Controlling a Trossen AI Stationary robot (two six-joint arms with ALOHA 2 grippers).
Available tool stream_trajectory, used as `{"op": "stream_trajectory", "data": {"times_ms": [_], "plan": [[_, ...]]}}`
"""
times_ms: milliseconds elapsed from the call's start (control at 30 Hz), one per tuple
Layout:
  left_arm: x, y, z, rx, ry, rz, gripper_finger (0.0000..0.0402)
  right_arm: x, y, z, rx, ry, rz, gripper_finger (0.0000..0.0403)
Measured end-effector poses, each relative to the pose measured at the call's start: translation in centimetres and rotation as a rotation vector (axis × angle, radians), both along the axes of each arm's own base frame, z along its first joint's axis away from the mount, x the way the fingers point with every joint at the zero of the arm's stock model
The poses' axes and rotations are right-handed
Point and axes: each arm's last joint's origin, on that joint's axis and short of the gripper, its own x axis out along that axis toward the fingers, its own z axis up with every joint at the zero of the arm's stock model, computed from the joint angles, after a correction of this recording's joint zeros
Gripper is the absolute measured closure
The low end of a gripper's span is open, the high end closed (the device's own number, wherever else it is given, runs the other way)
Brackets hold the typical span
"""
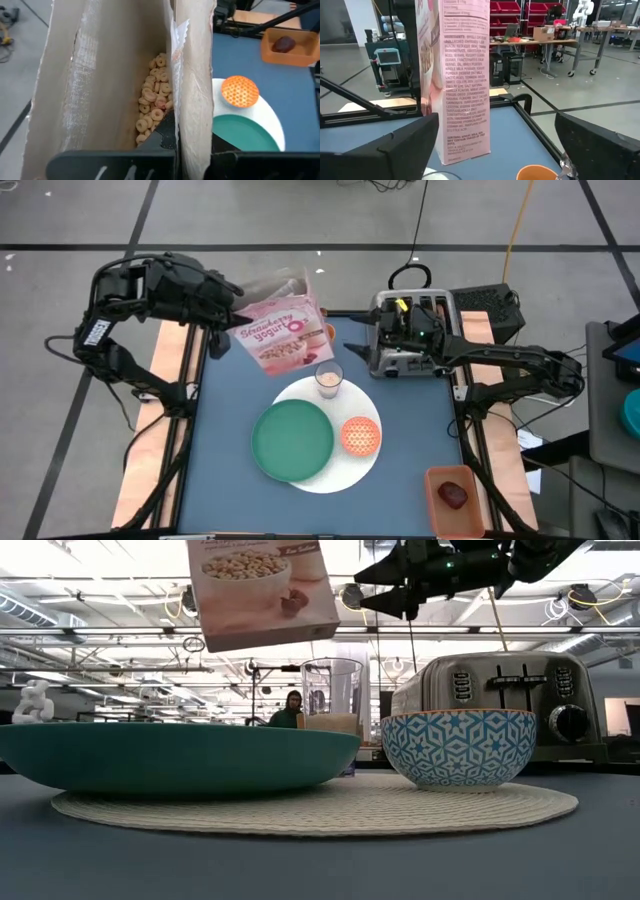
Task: Arrange a breakfast setting
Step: Pour the cereals from the cereal box into the orange bowl
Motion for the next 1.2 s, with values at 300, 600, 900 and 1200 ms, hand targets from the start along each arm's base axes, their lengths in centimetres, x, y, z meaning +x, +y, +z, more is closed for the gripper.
{"op": "stream_trajectory", "data": {"times_ms": [300,600,900,1200], "plan": [[1.2,-0.5,-0.2,-0.009,0.001,-0.064,0.0401,0.1,0.4,0.0,0.071,-0.008,0.129,0.0008],[2.9,-1.3,-0.4,0.005,-0.022,-0.126,0.0401,0.1,0.7,-0.2,0.148,0.003,0.228,0.0009],[3.9,-1.4,-0.6,0.005,-0.023,-0.135,0.0401,0.1,1.2,-0.3,0.193,0.016,0.402,0.0009],[4.5,-1.3,-0.2,0.02,-0.074,-0.138,0.0401,0.4,1.1,-0.8,0.206,0.03,0.4,0.0009]]}}
